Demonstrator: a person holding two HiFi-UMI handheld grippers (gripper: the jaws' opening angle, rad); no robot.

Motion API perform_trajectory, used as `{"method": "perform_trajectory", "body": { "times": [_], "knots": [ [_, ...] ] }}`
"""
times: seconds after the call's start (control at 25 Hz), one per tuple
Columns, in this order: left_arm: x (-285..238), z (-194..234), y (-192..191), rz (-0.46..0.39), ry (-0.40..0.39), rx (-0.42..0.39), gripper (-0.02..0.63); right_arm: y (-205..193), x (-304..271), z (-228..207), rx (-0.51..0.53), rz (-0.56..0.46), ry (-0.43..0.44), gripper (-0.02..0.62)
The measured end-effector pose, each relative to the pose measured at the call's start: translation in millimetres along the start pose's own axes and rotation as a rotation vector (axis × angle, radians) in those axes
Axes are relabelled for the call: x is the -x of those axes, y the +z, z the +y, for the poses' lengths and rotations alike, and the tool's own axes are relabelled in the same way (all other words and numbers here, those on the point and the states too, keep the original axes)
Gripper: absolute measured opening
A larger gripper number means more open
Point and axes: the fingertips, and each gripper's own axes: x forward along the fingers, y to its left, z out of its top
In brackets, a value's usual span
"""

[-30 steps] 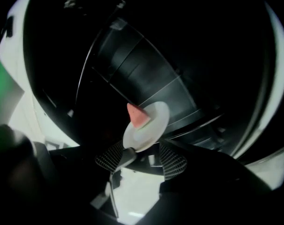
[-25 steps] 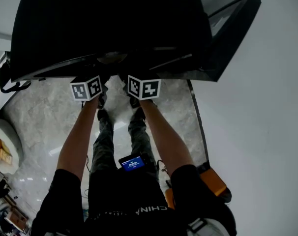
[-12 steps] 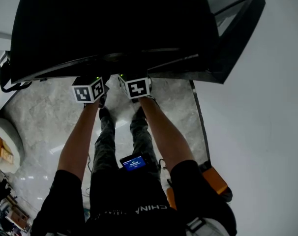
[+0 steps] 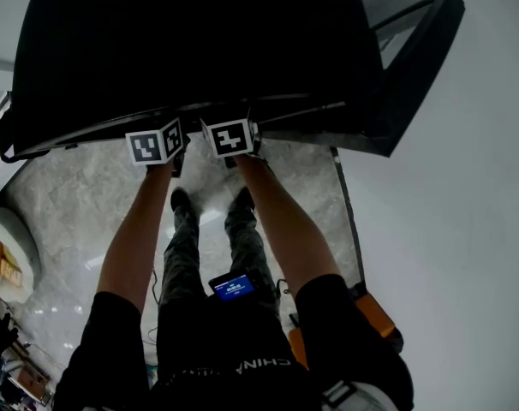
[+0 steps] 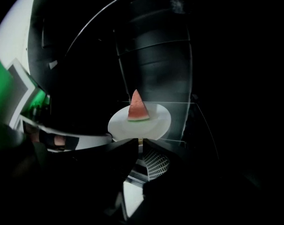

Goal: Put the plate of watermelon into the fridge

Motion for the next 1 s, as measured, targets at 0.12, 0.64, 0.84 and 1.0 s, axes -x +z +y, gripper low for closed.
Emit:
{"method": "perform_trajectory", "body": {
  "times": [0.12,0.64,0.84,1.0],
  "knots": [
    [-3,2,5,-0.002,-0.004,0.018,0.069,4,-2,-3,0.008,0.01,-0.005,0.038],
    [80,-40,2,-0.18,-0.201,-0.024,0.025,-5,65,36,-0.105,-0.064,0.081,0.028],
    [134,-67,4,-0.259,-0.292,-0.053,0.021,-4,118,53,-0.129,-0.079,0.119,0.028],
    [175,-81,0,-0.302,-0.347,0.004,0.023,-12,164,54,-0.148,-0.094,0.114,0.028]
  ]
}}
